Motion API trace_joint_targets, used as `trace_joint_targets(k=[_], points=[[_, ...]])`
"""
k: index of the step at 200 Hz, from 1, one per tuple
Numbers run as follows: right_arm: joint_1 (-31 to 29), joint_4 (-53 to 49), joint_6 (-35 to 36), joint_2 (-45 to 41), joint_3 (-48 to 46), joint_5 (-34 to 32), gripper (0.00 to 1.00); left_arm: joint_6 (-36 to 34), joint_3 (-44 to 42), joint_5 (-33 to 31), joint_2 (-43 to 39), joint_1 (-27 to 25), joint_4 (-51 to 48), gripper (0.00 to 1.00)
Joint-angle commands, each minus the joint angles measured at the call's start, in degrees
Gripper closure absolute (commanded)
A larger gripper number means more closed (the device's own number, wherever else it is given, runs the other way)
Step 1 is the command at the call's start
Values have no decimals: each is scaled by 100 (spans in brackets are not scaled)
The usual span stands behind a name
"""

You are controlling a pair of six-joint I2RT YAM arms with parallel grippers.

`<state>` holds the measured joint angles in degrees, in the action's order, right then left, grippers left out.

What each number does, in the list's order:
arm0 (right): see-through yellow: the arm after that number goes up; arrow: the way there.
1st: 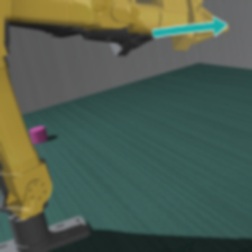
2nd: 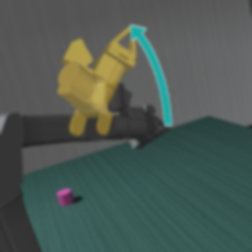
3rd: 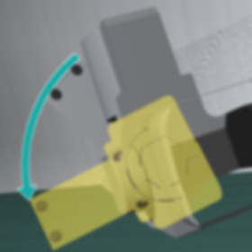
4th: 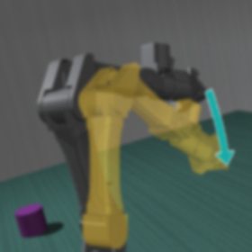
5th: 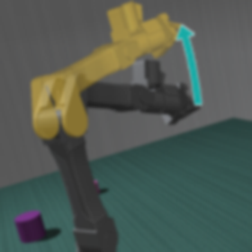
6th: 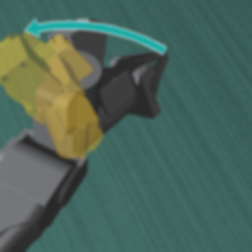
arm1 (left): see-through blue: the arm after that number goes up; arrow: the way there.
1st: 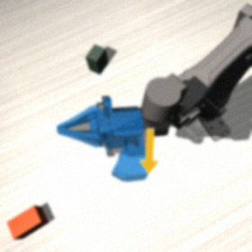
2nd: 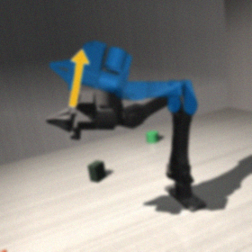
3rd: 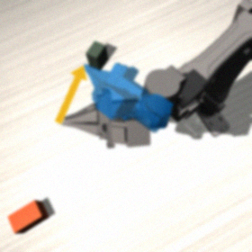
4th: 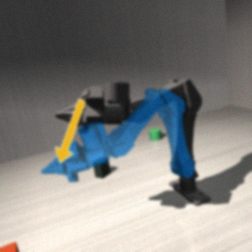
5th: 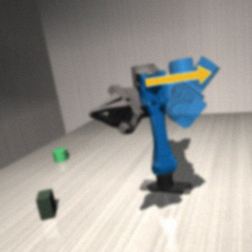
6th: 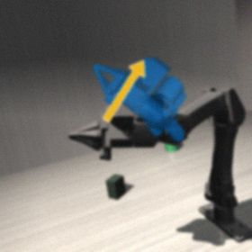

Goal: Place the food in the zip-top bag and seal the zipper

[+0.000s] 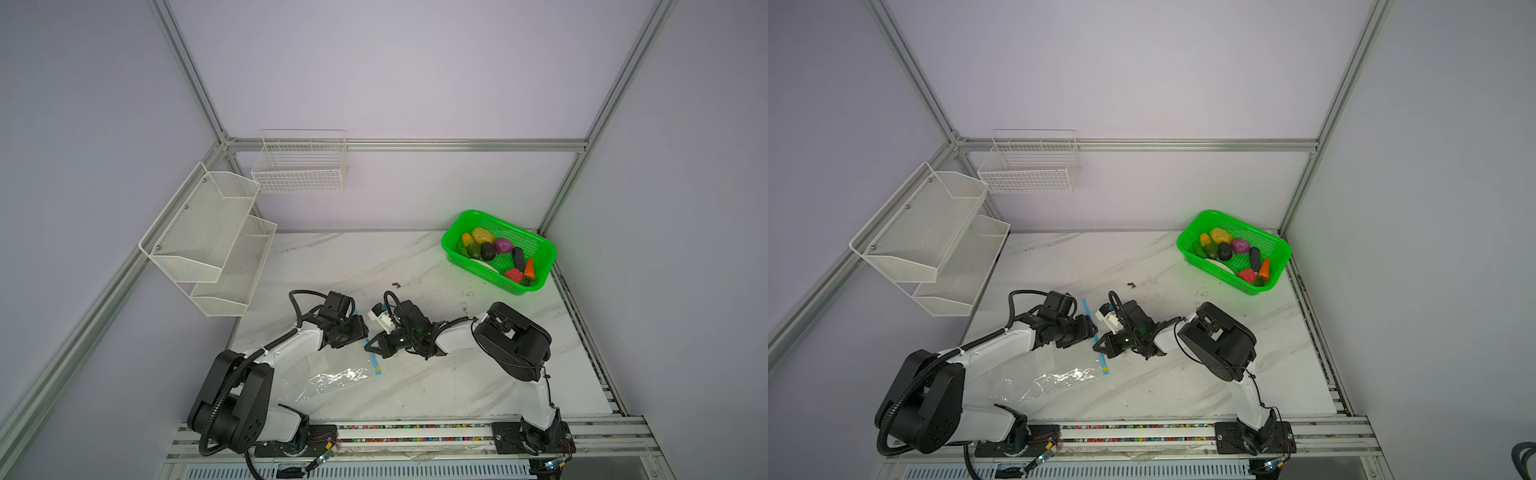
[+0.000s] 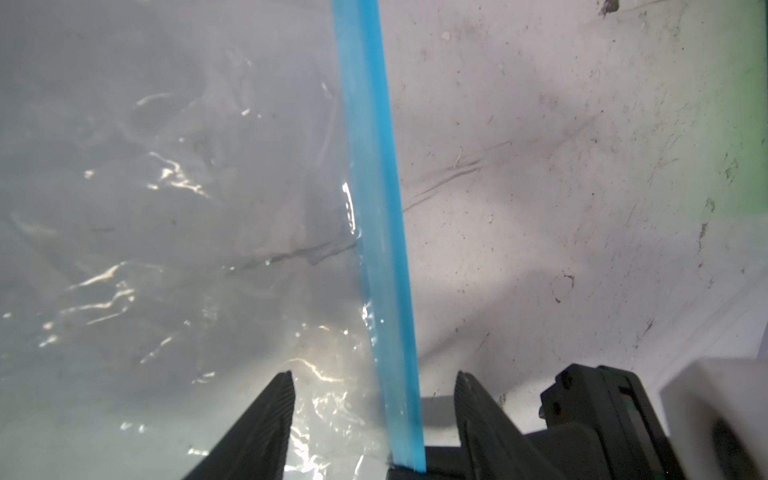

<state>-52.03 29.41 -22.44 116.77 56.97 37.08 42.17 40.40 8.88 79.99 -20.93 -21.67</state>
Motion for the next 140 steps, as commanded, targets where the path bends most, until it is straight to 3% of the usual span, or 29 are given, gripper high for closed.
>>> trace_joint_targets(k=[1, 37, 69, 140], points=[[-62, 54, 87, -182, 31, -67, 100, -139, 474, -36, 50, -88, -11, 37], [-75, -33, 168, -164, 104, -130, 100, -197, 467, -48, 325, -232, -57, 38], [-112, -40, 180, -180, 104, -164, 100, -387, 645, -435, 251, -371, -381, 44], [-155, -118, 225, -208, 112, -197, 100, -461, 886, -786, 272, -590, -605, 72]])
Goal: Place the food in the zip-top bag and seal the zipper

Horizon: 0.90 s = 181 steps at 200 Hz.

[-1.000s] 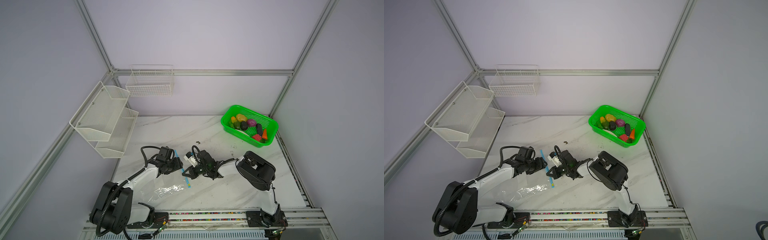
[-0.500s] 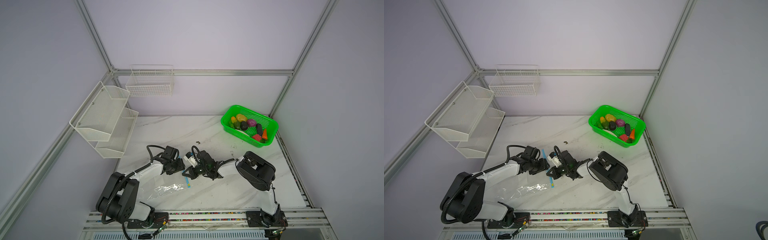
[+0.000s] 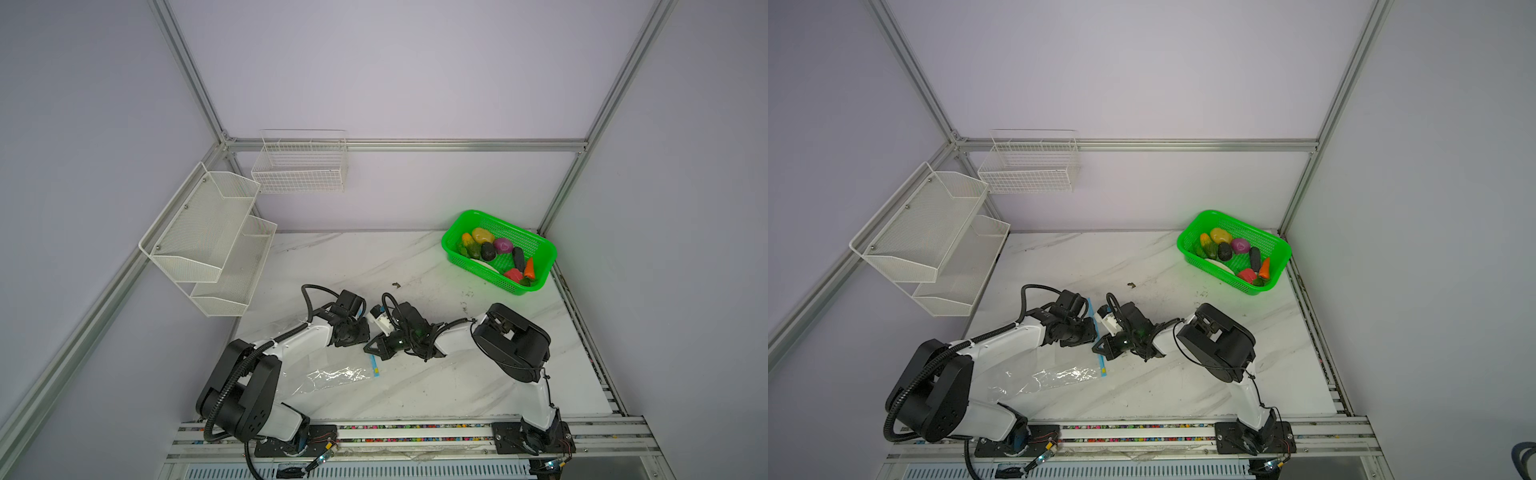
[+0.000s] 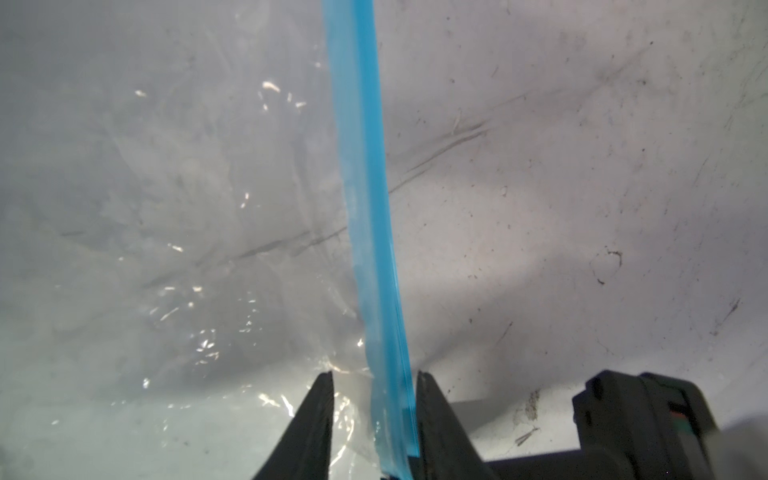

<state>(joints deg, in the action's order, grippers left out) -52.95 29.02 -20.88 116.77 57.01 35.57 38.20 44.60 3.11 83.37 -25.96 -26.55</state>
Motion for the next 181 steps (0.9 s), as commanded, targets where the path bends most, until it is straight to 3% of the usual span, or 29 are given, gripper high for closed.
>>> trace_joint_targets(k=[1, 65, 181], points=[[-65, -75, 68, -208, 108, -48, 100, -65, 473, -212, -71, -90, -116, 72], [-76, -61, 70, -286, 42, -102, 99, -83, 503, -437, -86, -200, -259, 87], [-146, -15, 87, -404, -33, -179, 94, -56, 655, -672, -87, -314, -422, 100]])
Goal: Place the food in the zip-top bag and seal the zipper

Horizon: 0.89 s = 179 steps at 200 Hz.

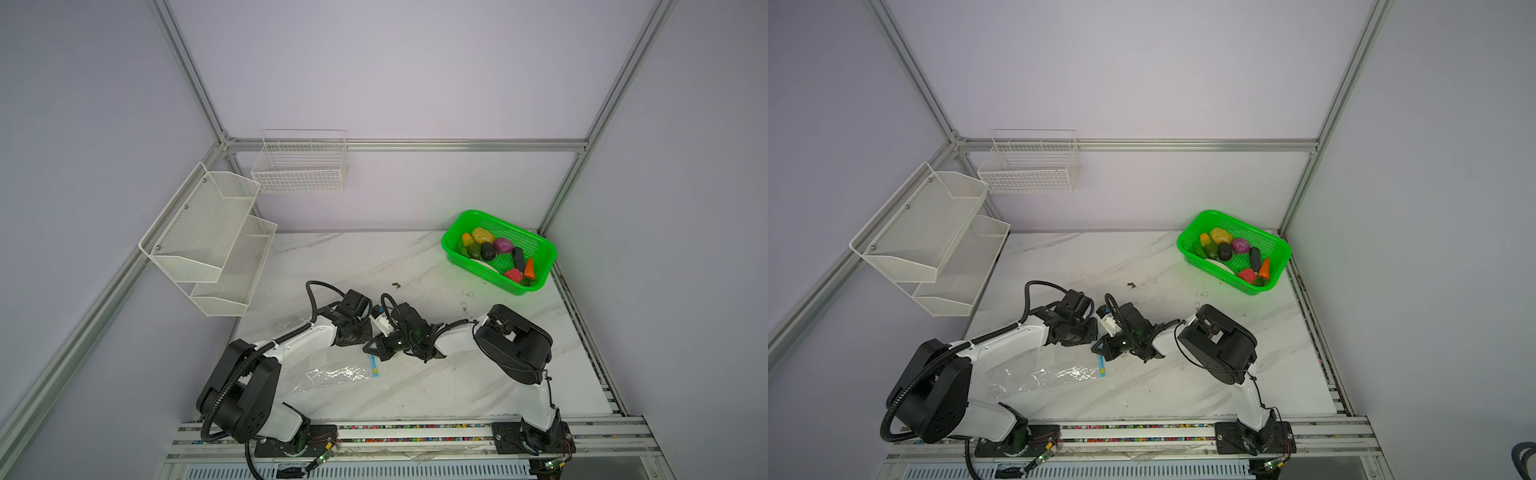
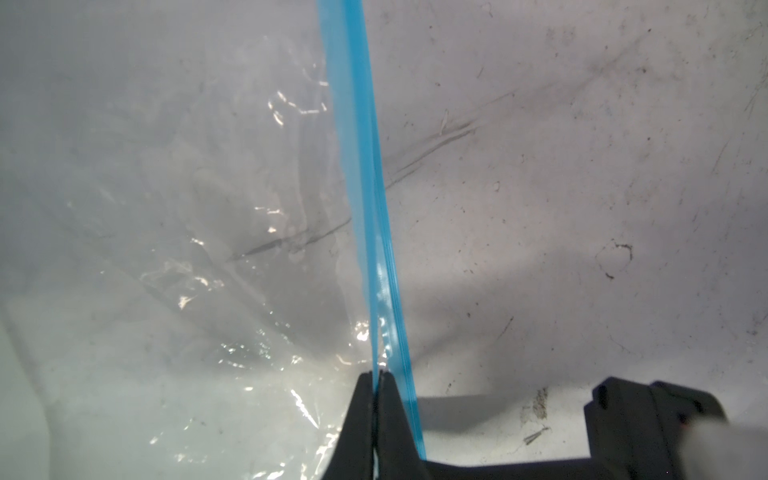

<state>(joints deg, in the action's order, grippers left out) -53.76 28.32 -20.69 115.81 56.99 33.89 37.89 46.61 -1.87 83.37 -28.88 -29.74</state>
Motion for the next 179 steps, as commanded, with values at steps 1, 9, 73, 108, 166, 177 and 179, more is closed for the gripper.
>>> trace_joint_targets(k=[1, 9, 73, 108, 166, 177, 179], points=[[-65, 53, 66, -311, -35, -12, 93, -26, 454, -173, -86, -21, -103, 100], [-67, 73, 57, -356, -64, -29, 90, -26, 465, -166, -78, -21, -103, 100], [-42, -113, -356, -1632, -744, -1390, 63, -62, 577, -104, -608, -25, -294, 100], [10, -311, -506, -1437, -418, -1789, 61, -89, 773, 8, -662, -37, -380, 100], [383, -480, -621, -609, 203, -1386, 58, -124, 992, -139, -899, -160, -646, 100], [421, -476, -629, -455, 293, -1262, 58, -274, 1023, -86, -910, -168, -660, 100], [426, -470, -629, -430, 310, -1244, 58, -291, 1031, -72, -911, -170, -664, 100]])
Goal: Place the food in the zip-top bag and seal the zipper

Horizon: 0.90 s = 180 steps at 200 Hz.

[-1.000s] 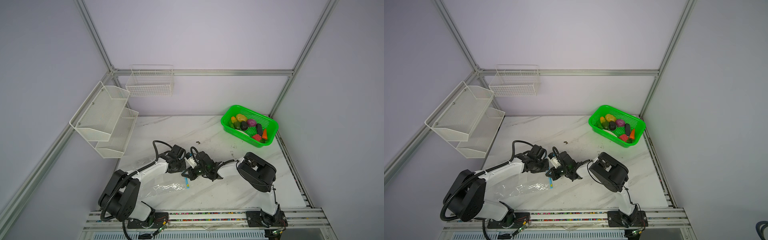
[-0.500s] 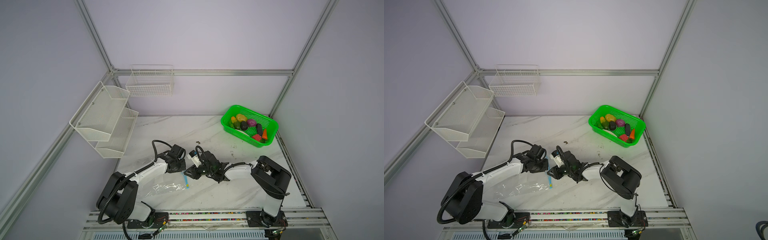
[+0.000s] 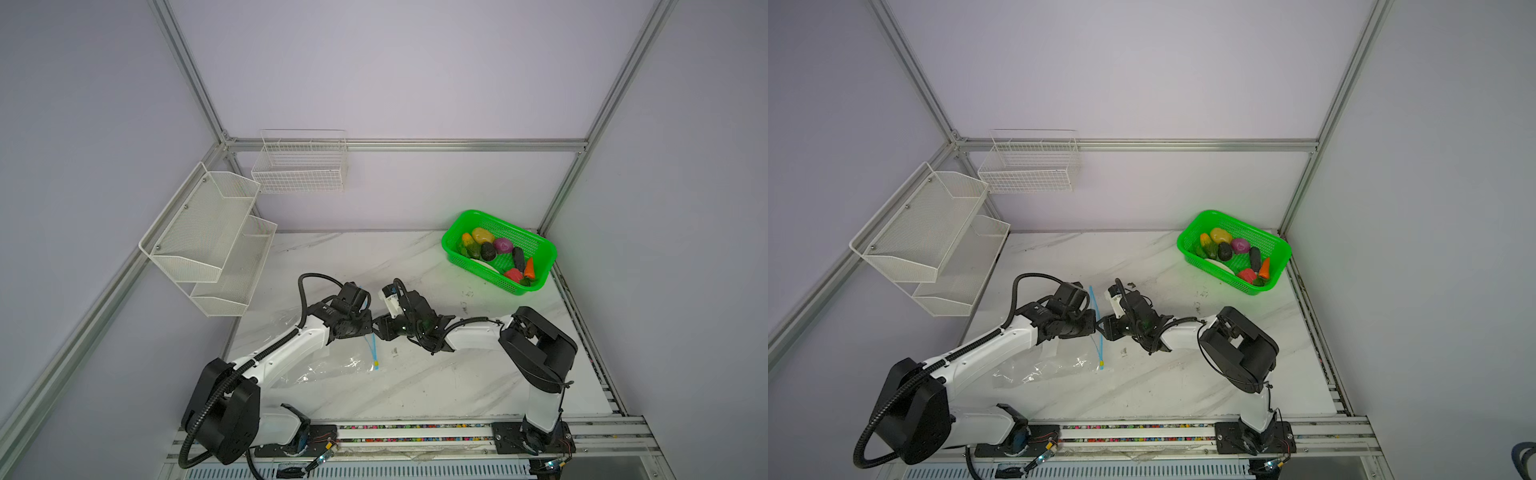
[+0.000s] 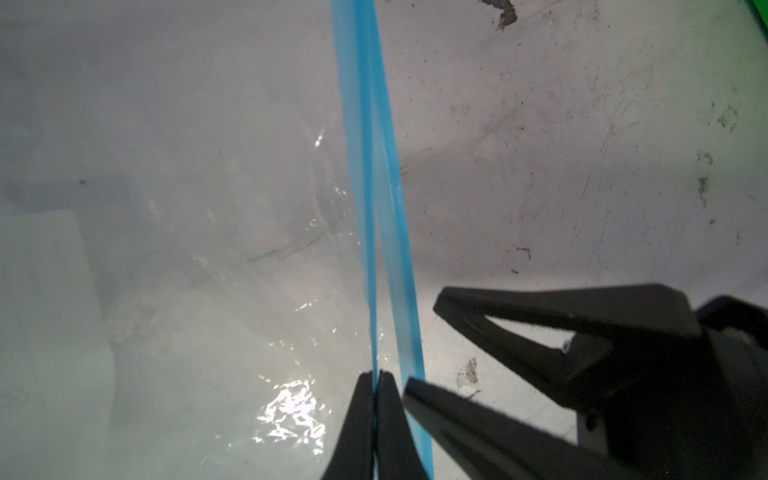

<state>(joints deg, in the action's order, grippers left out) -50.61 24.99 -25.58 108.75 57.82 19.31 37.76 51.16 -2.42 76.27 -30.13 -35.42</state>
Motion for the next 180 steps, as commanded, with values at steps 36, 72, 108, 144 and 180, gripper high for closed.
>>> trace_joint_targets(k=[36, 72, 108, 144, 180], points=[[267, -44, -179, 642, 361, 496, 57, -452, 859, -36, -138, -142, -252, 100], [407, 116, -279, 783, 430, 555, 57, -525, 1015, -233, -318, -215, -382, 100], [434, 85, -558, 937, 614, 471, 57, -615, 1311, -190, -469, -236, -501, 100], [429, -96, -643, 859, 627, 250, 57, -671, 1776, -207, -396, -386, -597, 100], [430, -259, -732, 958, 641, 104, 57, -679, 1940, -263, -522, -405, -684, 100]])
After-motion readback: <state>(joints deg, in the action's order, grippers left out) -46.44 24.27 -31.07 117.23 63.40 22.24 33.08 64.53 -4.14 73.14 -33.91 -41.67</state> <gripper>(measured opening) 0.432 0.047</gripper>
